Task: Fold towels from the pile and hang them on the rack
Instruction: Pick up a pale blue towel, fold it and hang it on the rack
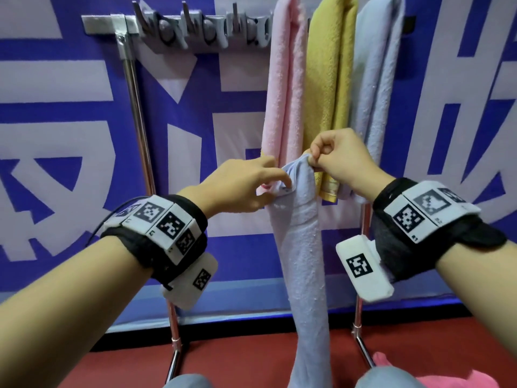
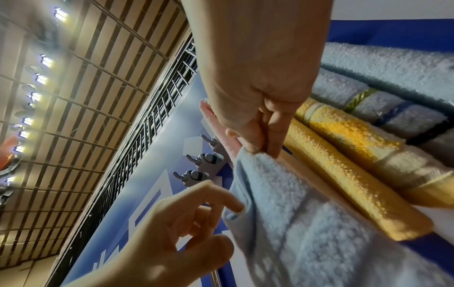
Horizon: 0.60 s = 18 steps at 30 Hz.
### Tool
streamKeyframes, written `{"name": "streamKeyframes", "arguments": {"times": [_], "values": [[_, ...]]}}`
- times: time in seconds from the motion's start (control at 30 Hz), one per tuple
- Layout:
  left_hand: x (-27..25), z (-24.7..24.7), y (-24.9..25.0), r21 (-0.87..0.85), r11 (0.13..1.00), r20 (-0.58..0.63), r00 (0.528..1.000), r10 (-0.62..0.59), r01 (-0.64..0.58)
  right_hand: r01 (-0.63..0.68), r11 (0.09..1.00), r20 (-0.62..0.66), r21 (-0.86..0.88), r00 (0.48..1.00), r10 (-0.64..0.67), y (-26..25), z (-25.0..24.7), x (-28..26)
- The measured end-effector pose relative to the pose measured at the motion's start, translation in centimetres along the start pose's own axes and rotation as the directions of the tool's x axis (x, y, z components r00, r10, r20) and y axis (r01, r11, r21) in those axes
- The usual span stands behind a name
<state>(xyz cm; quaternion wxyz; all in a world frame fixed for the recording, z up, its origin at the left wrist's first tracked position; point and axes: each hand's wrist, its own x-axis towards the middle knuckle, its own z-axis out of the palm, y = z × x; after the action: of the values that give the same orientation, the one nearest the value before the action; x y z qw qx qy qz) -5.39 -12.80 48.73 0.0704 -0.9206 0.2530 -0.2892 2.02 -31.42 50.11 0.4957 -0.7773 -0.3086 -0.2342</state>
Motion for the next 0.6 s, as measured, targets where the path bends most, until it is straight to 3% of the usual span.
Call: {"name": "streamKeyframes", "arguments": {"times": [0.13,0.27,0.33,0.47,0.6], "values": [[-0.1,0.15,0.54,0.146,0.982,0.021,0.993,0.119,-0.121,0.016,0.997,-0.01,-0.073,1.0,-0.016,0.21,-0.05,-0.18],[0.15,0.06,0.61,0.32,0.903,0.028,0.956,0.292,-0.285,0.011,0.997,0.013,-0.077,1.0,-0.01,0.1,-0.2,-0.57],[0.23,0.01,0.52,0.379,0.869,0.059,0.945,0.321,-0.318,0.008,0.997,0.023,-0.081,1.0,-0.006,0.06,-0.24,-0.73],[0.17,0.2,0.06,0.376,0.89,0.113,0.966,0.233,-0.258,0.017,0.993,0.037,-0.113,0.999,-0.013,0.16,0.09,-0.82],[0.26,0.79,0.2,0.312,0.95,0.096,0.995,-0.026,-0.006,-0.002,0.998,0.047,-0.06,0.999,0.005,0.37,0.48,-0.9]]}}
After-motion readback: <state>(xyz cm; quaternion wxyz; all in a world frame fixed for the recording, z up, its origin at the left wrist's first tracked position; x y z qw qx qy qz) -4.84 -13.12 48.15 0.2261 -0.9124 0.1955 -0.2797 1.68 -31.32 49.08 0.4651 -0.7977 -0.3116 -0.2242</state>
